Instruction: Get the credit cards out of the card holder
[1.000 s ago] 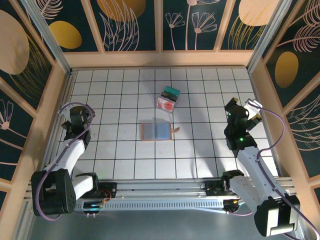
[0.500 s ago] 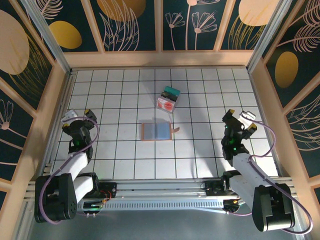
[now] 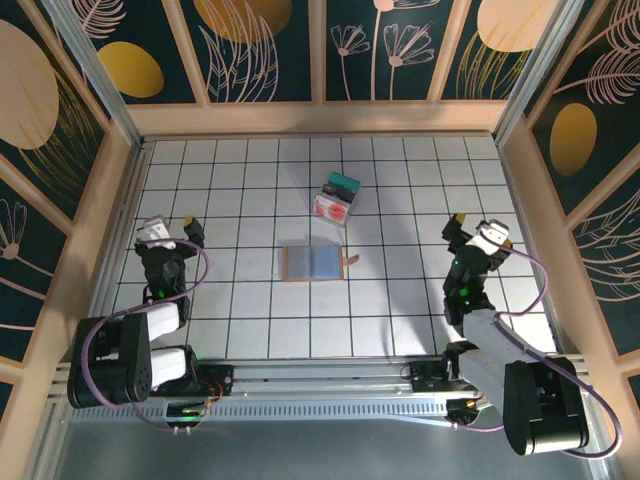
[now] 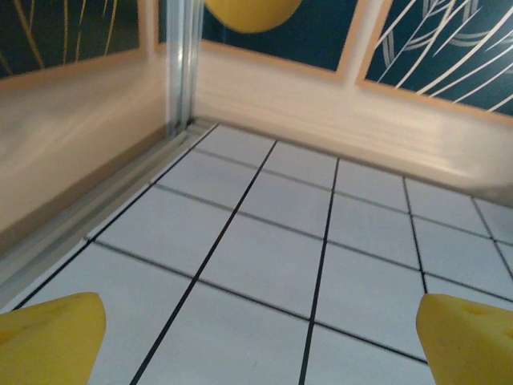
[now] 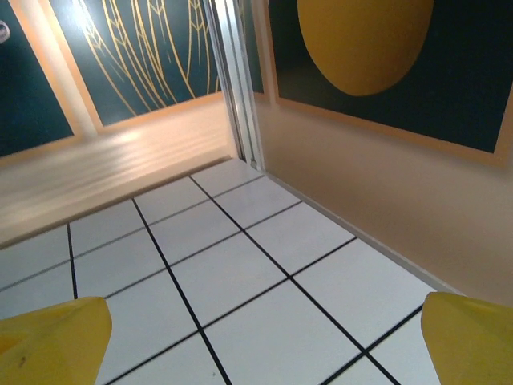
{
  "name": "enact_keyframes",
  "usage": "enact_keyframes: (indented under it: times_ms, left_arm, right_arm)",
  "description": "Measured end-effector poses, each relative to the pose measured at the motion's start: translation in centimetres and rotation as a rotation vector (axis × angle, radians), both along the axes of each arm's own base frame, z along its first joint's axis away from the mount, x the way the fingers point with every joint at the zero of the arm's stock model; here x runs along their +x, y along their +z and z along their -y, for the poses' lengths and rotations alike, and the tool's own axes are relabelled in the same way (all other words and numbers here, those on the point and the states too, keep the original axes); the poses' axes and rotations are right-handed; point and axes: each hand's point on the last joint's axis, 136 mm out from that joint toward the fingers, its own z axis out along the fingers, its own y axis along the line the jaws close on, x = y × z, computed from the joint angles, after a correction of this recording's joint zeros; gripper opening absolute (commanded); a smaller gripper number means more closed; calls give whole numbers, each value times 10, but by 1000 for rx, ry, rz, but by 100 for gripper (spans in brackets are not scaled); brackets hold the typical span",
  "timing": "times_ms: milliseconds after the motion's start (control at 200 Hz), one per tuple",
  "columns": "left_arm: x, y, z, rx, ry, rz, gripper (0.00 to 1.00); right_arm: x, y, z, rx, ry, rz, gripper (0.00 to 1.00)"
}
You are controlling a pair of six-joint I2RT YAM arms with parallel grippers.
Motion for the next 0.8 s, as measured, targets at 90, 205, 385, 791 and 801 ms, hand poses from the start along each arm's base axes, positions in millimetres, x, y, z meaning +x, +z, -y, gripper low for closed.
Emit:
enact_keyframes:
  times_ms: [90,205,385,791,801]
  left_arm:
    - [3,-1,3,14,-19,13,99]
    - [8,-12,8,31,-44,-9,99]
    - [23,-28,41,109,-145,-60,99]
    - [26,-20,24,138,-27,-42,99]
    - [26,-20,23,138,-23,-42,99]
  right_arm:
    - [1,3,0,1,10,17,99]
    - [2,6,-1,4,15,33,99]
    - [-2,2,-1,-3,25,45,99]
    - [-5,-8,0,-32,62,73,99]
    - [-5,-9,0,-33,63,72,99]
